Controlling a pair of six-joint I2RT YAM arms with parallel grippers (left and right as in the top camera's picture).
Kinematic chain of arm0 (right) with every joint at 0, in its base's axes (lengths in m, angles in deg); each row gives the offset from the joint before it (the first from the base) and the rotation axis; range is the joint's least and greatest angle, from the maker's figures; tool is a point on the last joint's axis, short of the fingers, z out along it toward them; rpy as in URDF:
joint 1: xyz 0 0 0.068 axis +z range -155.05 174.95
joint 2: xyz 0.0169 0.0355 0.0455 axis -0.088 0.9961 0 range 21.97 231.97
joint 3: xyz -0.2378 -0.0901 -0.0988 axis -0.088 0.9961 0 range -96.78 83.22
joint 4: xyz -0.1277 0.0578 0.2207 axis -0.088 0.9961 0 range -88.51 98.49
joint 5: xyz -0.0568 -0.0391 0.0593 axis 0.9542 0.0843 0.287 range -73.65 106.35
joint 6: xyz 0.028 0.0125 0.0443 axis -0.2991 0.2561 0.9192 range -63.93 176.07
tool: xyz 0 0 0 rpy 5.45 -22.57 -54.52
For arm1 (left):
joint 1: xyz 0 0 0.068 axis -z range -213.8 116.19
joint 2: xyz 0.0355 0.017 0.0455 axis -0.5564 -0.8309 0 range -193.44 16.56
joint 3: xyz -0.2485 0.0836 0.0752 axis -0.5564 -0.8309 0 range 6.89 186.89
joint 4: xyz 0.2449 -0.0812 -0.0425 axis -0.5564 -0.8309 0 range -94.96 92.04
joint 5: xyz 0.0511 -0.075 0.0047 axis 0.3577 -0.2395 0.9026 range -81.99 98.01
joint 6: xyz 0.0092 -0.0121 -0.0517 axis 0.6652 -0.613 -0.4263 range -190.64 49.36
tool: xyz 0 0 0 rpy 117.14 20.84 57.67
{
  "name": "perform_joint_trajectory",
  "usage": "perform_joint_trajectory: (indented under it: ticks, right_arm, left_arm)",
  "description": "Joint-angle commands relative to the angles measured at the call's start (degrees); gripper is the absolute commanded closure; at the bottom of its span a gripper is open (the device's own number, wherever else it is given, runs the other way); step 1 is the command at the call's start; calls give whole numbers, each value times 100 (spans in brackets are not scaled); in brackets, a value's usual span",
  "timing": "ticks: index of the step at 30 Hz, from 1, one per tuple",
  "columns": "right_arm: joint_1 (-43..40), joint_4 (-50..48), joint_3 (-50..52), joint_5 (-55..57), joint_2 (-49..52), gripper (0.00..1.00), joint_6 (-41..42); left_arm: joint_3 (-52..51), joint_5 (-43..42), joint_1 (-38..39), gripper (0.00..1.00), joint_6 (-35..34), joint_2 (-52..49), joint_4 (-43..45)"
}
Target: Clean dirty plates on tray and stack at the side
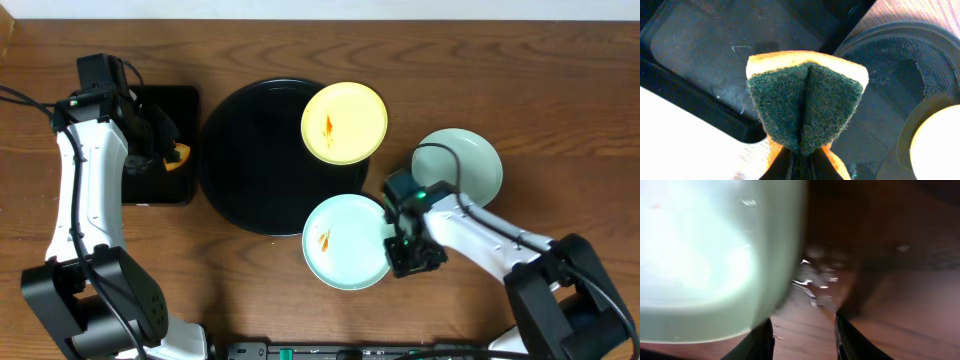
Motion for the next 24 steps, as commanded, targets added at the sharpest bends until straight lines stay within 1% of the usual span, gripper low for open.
perform_joint_trajectory:
  ticks: [1,4,9,15,19,24]
  right_arm:
    - [431,-138,39,396,4,63,466]
    - [769,-321,39,597,4,63,638]
    - [997,-752,22,597,4,64,649]
    - [1003,-1047,-339,678,4,63,254]
    - [997,-1156,-863,767,4,60,-155]
    - [984,-1241,-1458,765,4,59,-387]
  left_arm:
    - [-24,28,-24,92,31,-11,-37]
    - [-26,28,-24,92,31,-11,-37]
    - [-26,26,-24,92,31,-11,-37]
    - [-26,26,-24,92,31,-11,-39]
    - [-26,28,-24,92,31,-11,-37]
    - [-26,28,-24,92,31,-11,-61]
